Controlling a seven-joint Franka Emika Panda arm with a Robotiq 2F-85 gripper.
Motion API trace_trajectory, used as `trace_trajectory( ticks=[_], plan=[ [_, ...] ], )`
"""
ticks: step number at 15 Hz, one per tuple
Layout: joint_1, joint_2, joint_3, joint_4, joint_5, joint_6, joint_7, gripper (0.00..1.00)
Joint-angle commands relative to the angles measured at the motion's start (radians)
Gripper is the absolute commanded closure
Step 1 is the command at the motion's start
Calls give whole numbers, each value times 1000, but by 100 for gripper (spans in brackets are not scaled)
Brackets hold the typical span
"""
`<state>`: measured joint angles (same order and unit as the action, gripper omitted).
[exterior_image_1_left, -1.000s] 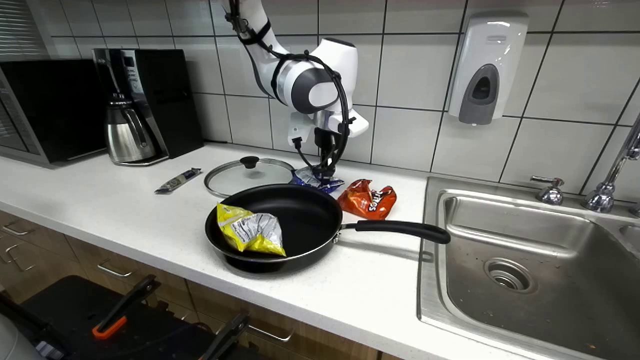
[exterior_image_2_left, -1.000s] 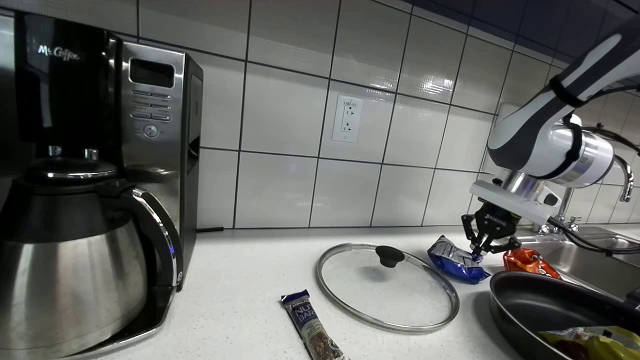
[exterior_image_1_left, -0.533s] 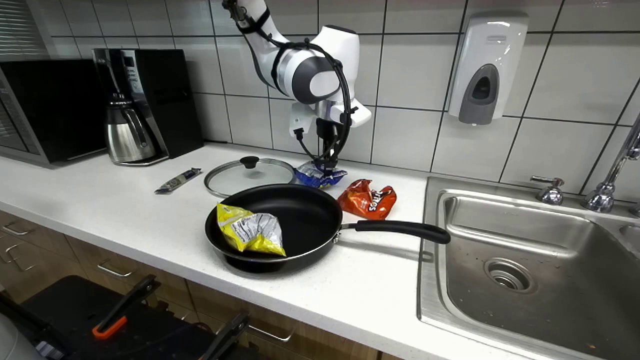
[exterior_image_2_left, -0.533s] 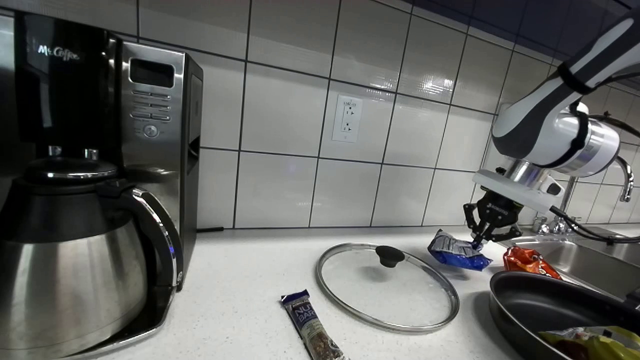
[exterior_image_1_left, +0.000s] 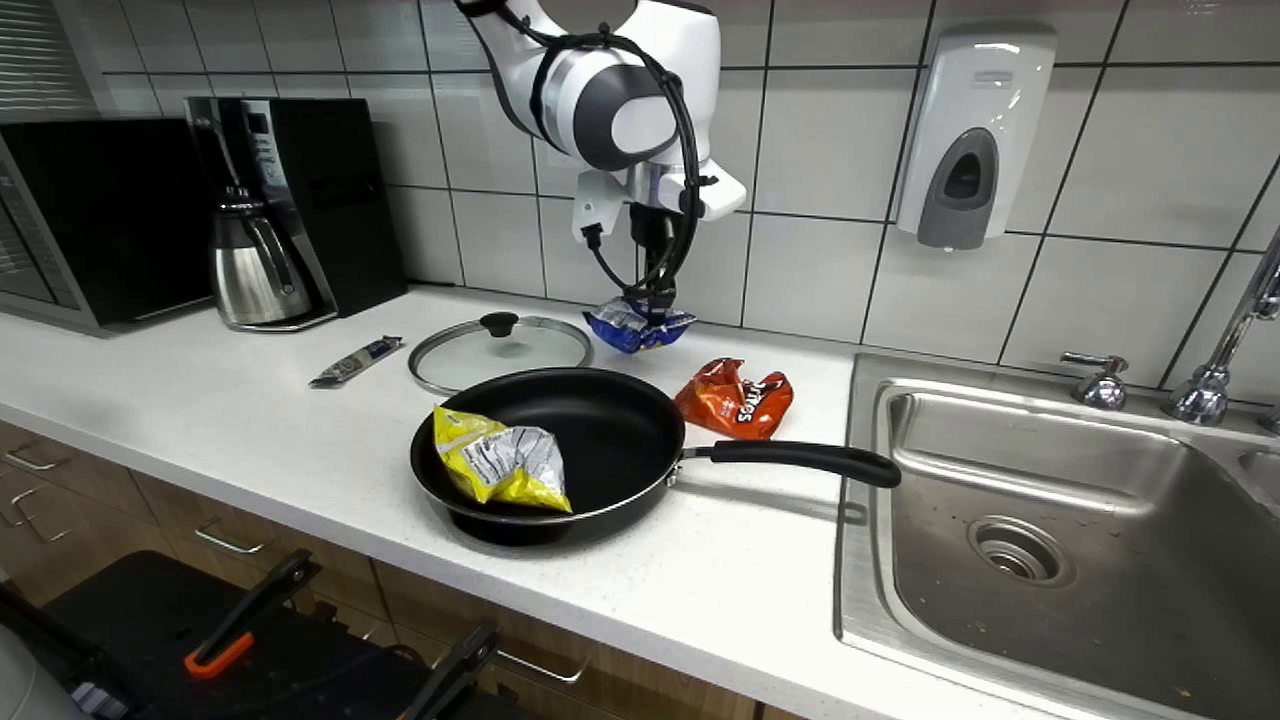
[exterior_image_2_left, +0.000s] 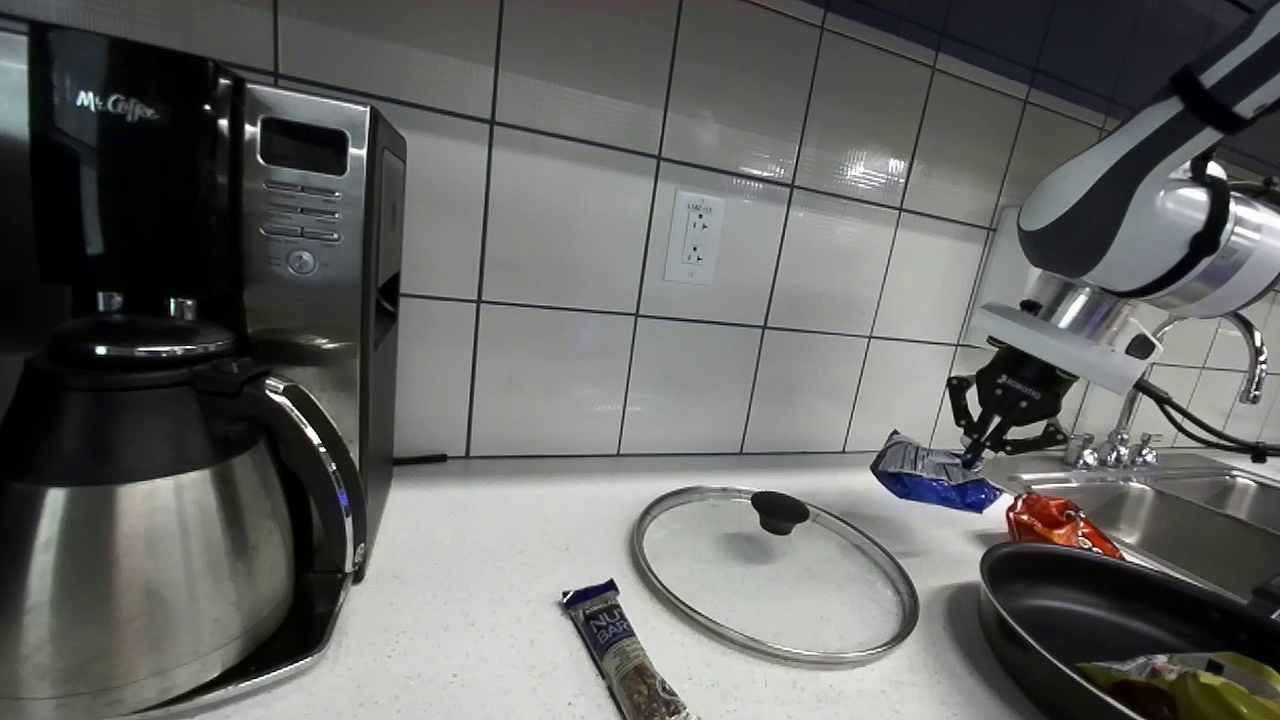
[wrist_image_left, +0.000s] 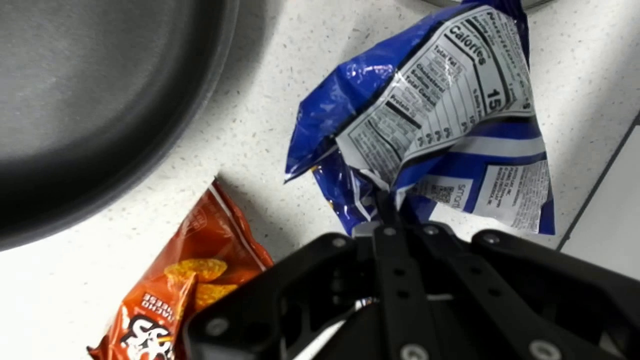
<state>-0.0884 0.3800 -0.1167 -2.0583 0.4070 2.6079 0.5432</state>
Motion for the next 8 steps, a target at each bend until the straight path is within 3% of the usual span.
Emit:
trace_trajectory(
  ticks=[1,8],
  plan=[
    [-5,-111,0,-106,6,-9,-34,100],
    [4,-248,-18,-268,-47,-23,-25,100]
  ],
)
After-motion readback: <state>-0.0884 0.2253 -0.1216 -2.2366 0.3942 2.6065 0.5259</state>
